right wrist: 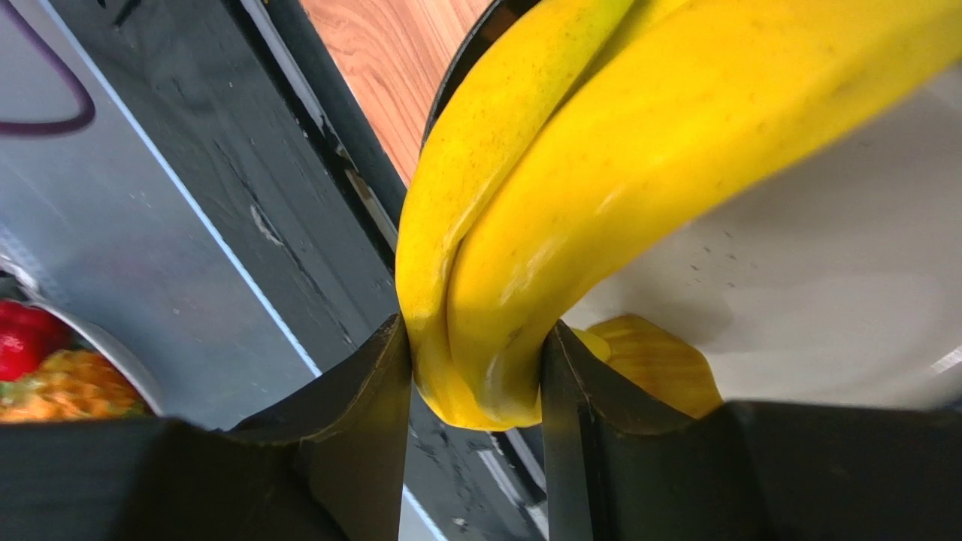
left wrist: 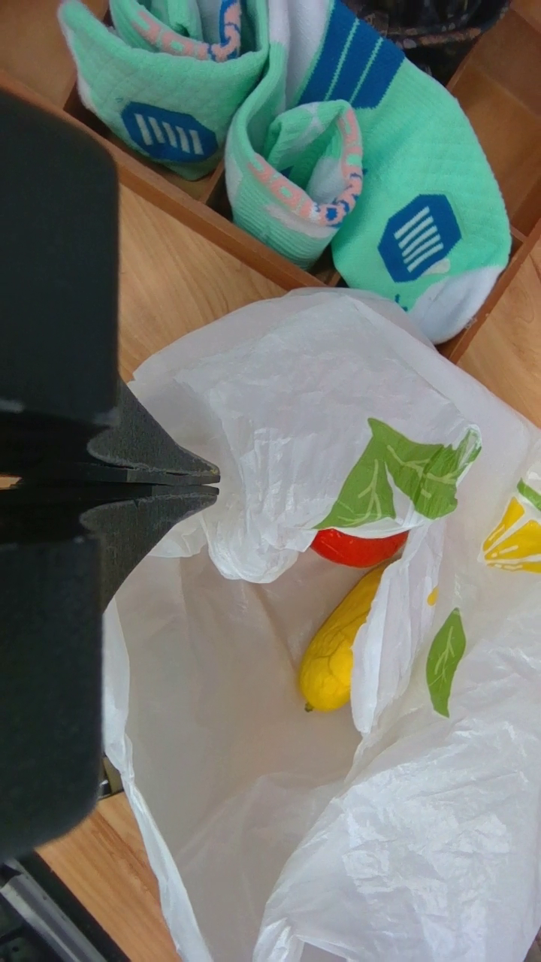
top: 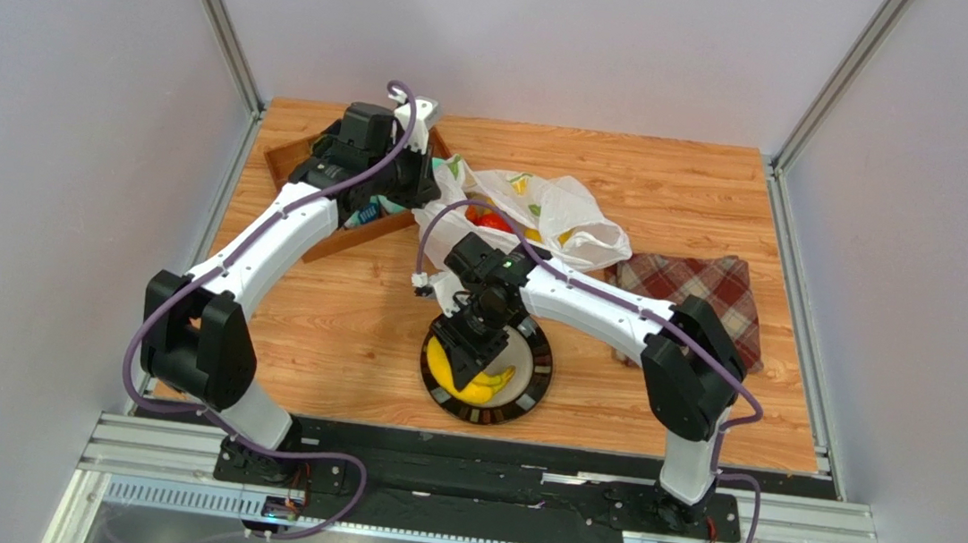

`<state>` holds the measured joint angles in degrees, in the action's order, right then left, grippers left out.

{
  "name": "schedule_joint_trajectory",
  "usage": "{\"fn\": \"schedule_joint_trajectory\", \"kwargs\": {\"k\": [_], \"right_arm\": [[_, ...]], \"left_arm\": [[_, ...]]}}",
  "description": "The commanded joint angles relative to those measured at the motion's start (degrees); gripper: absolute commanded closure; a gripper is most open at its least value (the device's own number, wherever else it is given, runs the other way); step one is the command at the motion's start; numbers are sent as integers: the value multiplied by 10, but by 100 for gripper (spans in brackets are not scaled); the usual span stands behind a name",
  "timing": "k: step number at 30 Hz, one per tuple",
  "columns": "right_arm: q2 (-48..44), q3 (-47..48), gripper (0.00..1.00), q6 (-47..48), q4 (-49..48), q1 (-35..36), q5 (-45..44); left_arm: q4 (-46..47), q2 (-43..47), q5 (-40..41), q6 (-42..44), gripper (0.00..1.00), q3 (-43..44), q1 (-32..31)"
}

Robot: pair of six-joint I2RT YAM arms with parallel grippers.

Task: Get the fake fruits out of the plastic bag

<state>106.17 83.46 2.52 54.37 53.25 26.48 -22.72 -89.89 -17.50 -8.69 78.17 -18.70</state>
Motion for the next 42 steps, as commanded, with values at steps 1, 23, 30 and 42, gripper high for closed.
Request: {"fn": "schedule_joint_trajectory", "kwargs": {"k": [1, 23, 30, 42], "right_arm": [[31, 21, 80, -88, -30, 7, 4], [-73, 338, 58, 151, 148, -213, 35], [-69, 167, 73, 274, -2, -215, -43], [185, 325, 86, 143, -26, -335, -351]], "left_arm": [[16, 37, -1, -3, 100, -8, 2], [0, 82, -91, -34, 100, -76, 3], [-44, 98, -115, 11, 100, -64, 3], [-67, 57, -130, 58, 100, 42, 3]]}}
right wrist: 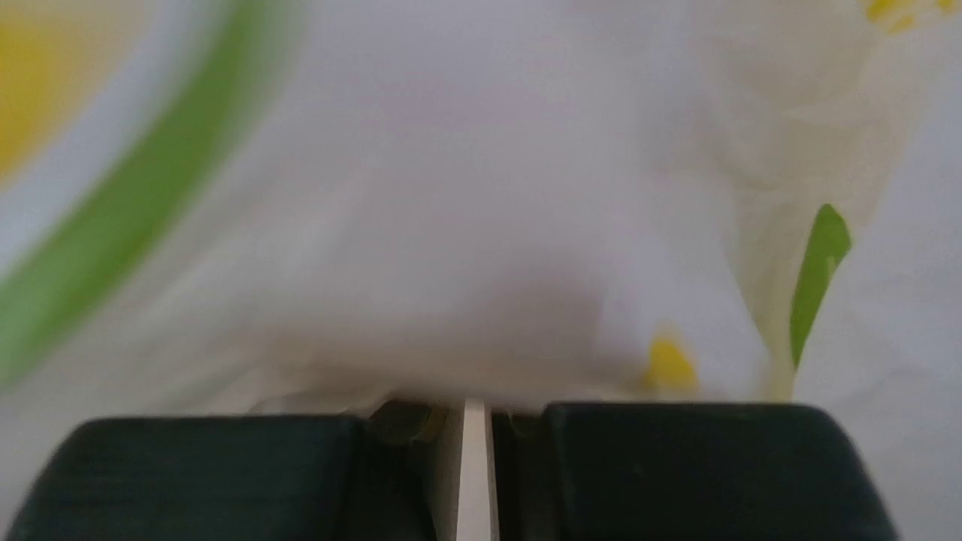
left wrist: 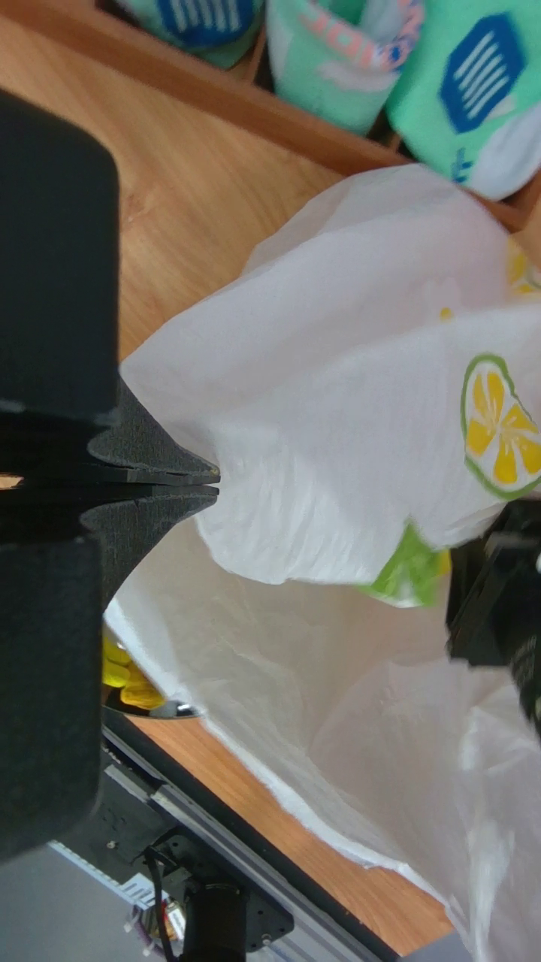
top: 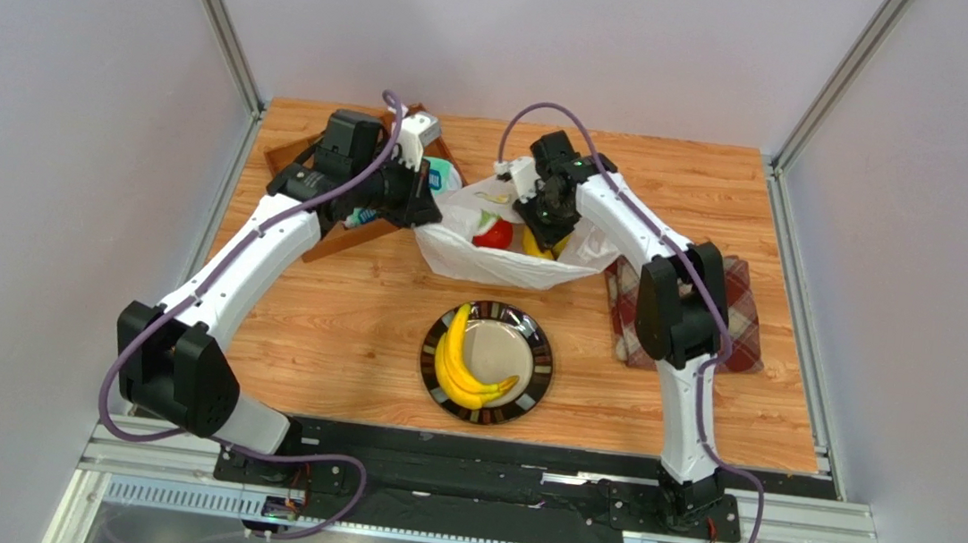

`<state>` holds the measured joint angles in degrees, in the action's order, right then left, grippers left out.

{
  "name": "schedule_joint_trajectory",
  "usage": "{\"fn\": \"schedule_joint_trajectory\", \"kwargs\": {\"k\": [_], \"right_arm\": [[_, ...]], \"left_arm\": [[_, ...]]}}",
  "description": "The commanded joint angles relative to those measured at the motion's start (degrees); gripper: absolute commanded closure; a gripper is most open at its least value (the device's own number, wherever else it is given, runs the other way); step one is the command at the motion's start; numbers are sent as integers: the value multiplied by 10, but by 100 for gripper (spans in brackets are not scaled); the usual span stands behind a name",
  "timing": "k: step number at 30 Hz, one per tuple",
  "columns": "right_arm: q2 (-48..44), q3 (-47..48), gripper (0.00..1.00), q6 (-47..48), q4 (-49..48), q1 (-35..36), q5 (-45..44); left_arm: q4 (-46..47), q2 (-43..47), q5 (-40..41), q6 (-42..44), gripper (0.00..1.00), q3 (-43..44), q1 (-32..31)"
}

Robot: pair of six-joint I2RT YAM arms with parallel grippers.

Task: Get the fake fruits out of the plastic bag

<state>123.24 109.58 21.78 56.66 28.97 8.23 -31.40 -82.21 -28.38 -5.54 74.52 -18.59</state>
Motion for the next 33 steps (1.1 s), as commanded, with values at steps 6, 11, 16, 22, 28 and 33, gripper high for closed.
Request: {"fn": "schedule_joint_trajectory", "kwargs": {"k": [6, 11, 16, 22, 28, 33], "right_arm": [[-15, 142, 84, -53, -89, -226, -226], [-167, -61, 79, -77, -57, -241, -120], [-347, -329, 75, -67, -56, -126, -91], [-465, -501, 66, -44, -70, -36, -117], [-394, -390, 68, -21, -65, -42, -97], [-292, -264, 73, -20, -38, -43, 7]], "left_arm": [[35, -119, -45, 35, 100, 242, -7], [0, -118, -105, 43, 100, 230, -43], [7, -52, -63, 36, 100, 42, -79], [34, 13, -13, 2, 100, -49, -93], [45, -4, 7, -24, 100, -18, -93], [40, 5, 11, -19, 100, -12, -93]]}}
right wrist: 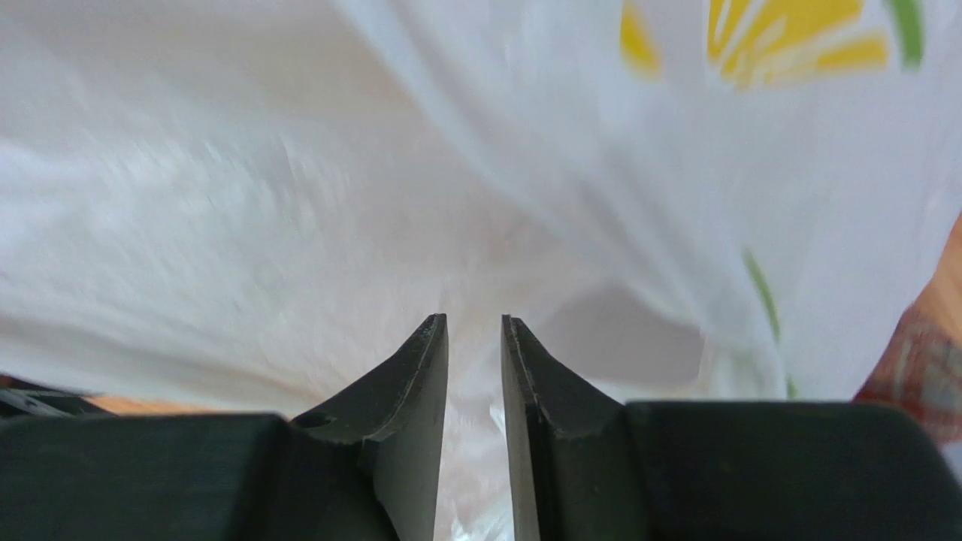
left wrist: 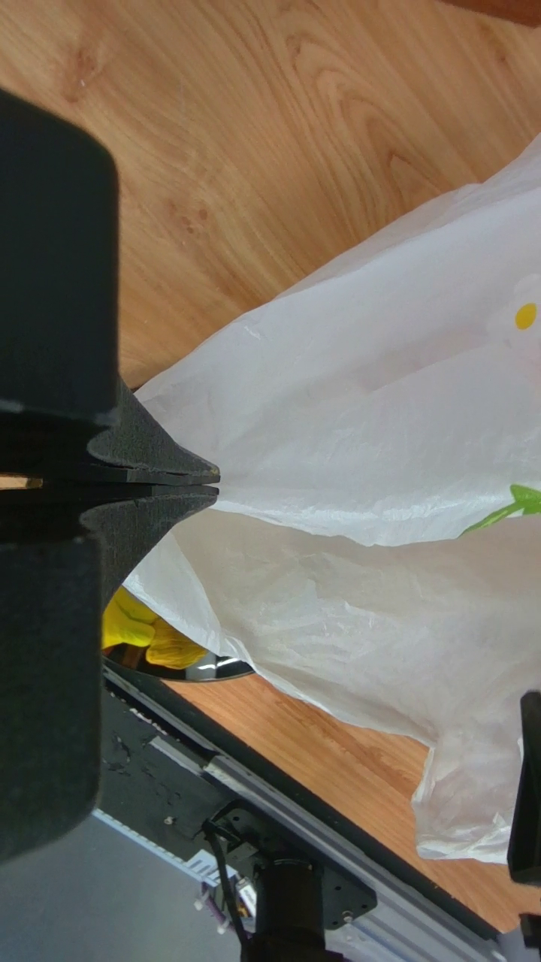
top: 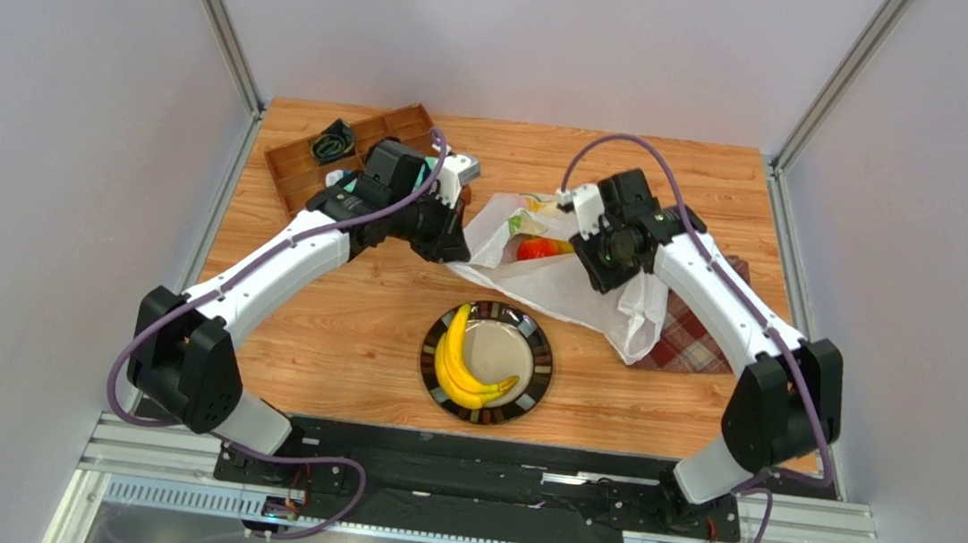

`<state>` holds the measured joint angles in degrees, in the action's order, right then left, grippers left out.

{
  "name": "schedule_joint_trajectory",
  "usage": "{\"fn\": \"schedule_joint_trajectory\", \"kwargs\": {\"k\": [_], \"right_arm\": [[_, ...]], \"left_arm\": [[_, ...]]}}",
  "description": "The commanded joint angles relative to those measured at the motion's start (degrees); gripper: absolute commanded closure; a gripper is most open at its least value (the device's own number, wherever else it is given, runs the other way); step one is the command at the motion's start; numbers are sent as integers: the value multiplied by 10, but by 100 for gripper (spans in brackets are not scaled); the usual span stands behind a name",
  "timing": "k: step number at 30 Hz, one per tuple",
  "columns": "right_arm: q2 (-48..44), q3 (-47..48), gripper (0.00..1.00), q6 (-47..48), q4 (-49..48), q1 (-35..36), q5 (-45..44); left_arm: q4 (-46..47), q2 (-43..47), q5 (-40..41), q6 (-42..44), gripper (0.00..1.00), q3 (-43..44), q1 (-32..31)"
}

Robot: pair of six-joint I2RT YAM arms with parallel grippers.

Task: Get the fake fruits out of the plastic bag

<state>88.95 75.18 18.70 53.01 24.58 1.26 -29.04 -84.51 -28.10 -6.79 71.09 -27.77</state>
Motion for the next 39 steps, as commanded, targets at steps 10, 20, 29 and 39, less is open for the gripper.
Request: {"fn": "schedule_joint_trajectory", "kwargs": {"k": [10, 20, 29, 39], "right_arm": [[193, 218, 81, -50, 14, 16, 161], [151, 90, 86, -61, 33, 28, 143], [198, 232, 85, -90, 23, 24, 134], [256, 252, 78, -110, -25, 36, 133]], "left_arm": [[27, 47, 2, -6, 100, -22, -1], [37, 25, -5, -15, 100, -15, -1], [22, 8, -14, -11, 100, -3, -1], [27, 1, -43, -14, 100, 2, -1]]}}
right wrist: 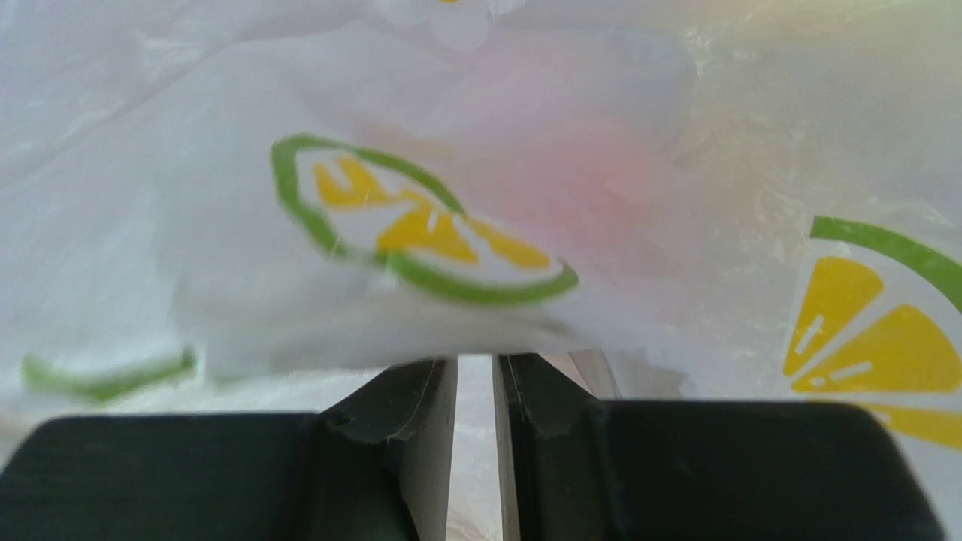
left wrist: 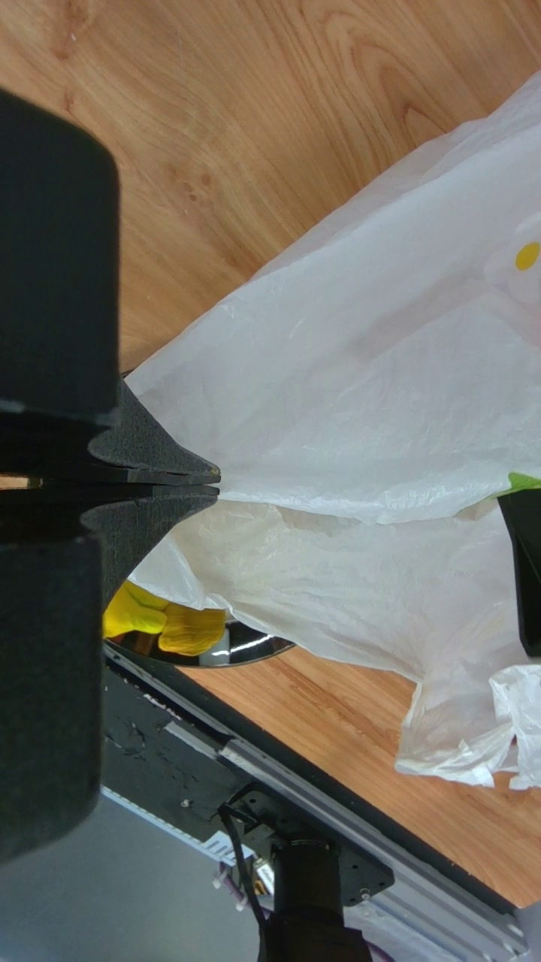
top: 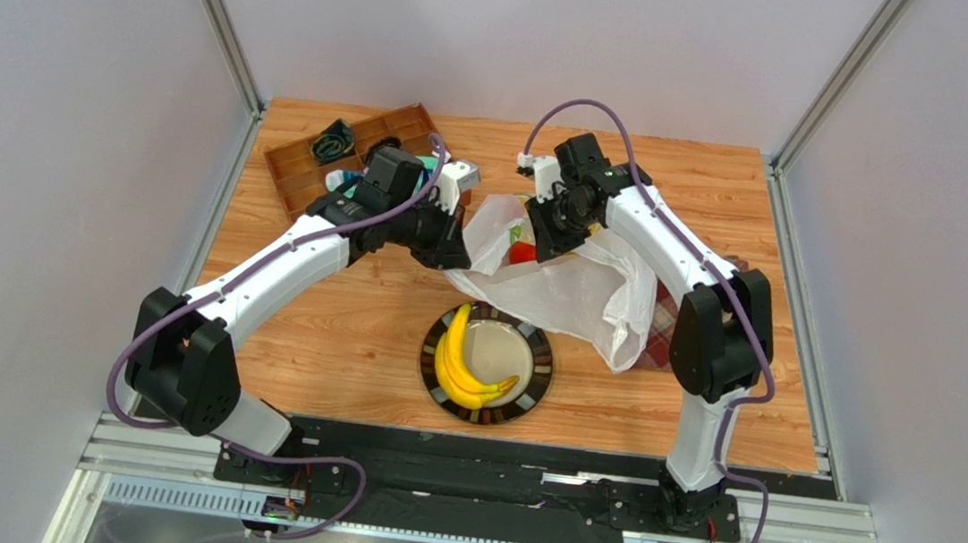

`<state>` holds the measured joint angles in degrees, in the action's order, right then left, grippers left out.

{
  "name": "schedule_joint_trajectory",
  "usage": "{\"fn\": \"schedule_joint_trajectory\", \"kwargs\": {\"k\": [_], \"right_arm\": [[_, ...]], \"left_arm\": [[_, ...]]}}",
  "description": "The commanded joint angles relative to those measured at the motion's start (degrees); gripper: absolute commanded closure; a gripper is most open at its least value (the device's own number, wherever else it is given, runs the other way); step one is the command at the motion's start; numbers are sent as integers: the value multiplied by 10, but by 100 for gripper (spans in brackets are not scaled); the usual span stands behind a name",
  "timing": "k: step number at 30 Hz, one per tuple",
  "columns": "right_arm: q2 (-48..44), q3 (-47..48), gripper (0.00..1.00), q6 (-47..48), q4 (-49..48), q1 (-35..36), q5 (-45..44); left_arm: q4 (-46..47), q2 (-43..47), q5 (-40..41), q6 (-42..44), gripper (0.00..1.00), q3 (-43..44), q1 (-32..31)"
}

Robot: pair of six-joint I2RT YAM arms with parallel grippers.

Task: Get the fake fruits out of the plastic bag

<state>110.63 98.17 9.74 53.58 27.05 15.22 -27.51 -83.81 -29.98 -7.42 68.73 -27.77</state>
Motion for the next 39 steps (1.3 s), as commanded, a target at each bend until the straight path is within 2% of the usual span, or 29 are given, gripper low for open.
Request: {"fn": "schedule_joint_trajectory", "kwargs": {"k": [1, 5, 11, 13, 18, 21, 22, 24, 25, 26, 33, 39], "right_arm": [[46, 24, 77, -20, -35, 14, -19], [53, 3, 75, -24, -35, 22, -39], [-10, -125, 76, -14, -28, 22, -20], [-23, -132, 76, -8, -17, 22, -19], [-24, -70, 75, -13, -23, 17, -35], [-3, -26, 55, -25, -28, 18, -40], [4, -20, 45, -28, -31, 18, -44], [30, 5, 38, -39, -31, 18, -53], [39, 15, 14, -44, -31, 18, -65], [54, 24, 0, -45, -31, 18, -68], [113, 90, 0, -46, -29, 18, -59], [148, 115, 0, -51, -28, 18, -95]], "left_arm": [[10, -9, -25, -8, 100, 27, -1], [11, -16, -24, -7, 100, 36, -1], [18, -21, -18, -5, 100, 43, -1], [18, -23, -20, -6, 100, 45, -1], [20, -28, -28, -11, 100, 40, -1], [18, -31, -32, -11, 100, 37, -1], [18, -32, -33, -11, 100, 37, -1], [18, -31, -33, -10, 100, 36, -1], [18, -30, -35, -10, 100, 35, -1], [18, -30, -37, -10, 100, 34, -1], [16, -27, -47, -9, 100, 26, -1], [17, -26, -53, -11, 100, 22, -1]]}}
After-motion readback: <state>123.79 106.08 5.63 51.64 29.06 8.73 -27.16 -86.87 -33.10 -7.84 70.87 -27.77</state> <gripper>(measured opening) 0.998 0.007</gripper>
